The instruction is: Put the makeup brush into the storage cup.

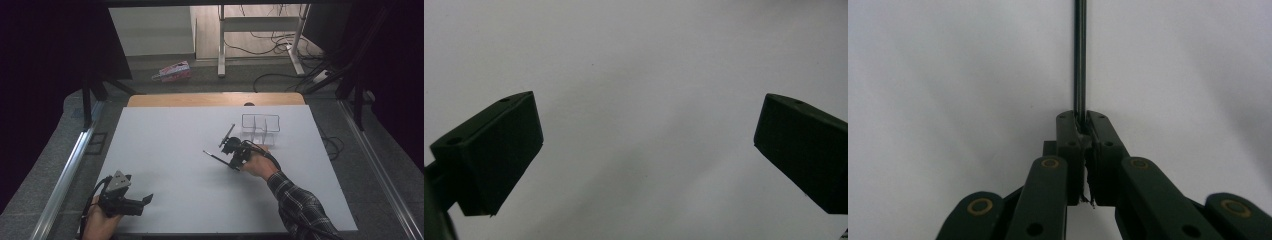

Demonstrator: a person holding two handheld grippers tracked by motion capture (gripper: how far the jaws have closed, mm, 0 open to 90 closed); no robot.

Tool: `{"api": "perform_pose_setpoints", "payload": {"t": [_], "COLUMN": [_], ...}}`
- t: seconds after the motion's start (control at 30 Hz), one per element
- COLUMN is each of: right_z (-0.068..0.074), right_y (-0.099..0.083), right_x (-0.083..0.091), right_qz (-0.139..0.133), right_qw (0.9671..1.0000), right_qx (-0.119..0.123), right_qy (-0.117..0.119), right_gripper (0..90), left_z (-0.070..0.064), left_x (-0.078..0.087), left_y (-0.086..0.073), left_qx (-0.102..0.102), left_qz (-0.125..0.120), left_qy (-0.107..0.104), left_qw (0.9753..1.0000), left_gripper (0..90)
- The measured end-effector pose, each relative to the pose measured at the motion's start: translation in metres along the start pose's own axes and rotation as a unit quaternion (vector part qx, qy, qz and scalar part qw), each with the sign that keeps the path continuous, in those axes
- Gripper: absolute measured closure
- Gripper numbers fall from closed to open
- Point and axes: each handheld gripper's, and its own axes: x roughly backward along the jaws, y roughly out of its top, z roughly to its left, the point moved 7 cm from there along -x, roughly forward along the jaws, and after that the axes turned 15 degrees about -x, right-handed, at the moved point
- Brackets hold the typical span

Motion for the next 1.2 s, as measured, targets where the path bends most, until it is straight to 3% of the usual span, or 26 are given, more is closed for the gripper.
{"api": "perform_pose_setpoints", "payload": {"t": [0.27, 0.87, 1.2], "right_z": [-0.004, -0.004, -0.005], "right_y": [0.001, 0.005, -0.001], "right_x": [0.009, 0.033, 0.044], "right_qz": [-0.033, -0.082, -0.116], "right_qw": [0.9991, 0.9961, 0.9921], "right_qx": [-0.022, -0.019, -0.023], "right_qy": [0.017, 0.028, 0.044], "right_gripper": [85.2, 85.4, 85.3], "left_z": [0.0, 0.001, -0.001], "left_x": [0.0, 0.001, 0.002], "left_y": [0.0, 0.0, 0.004], "left_qx": [0.0, 0.002, 0.029], "left_qz": [0.0, 0.001, -0.013], "left_qy": [0.001, 0.002, -0.019], "left_qw": [1.0, 1.0, 0.9993], "left_gripper": [0.0, 0.0, 0.0]}}
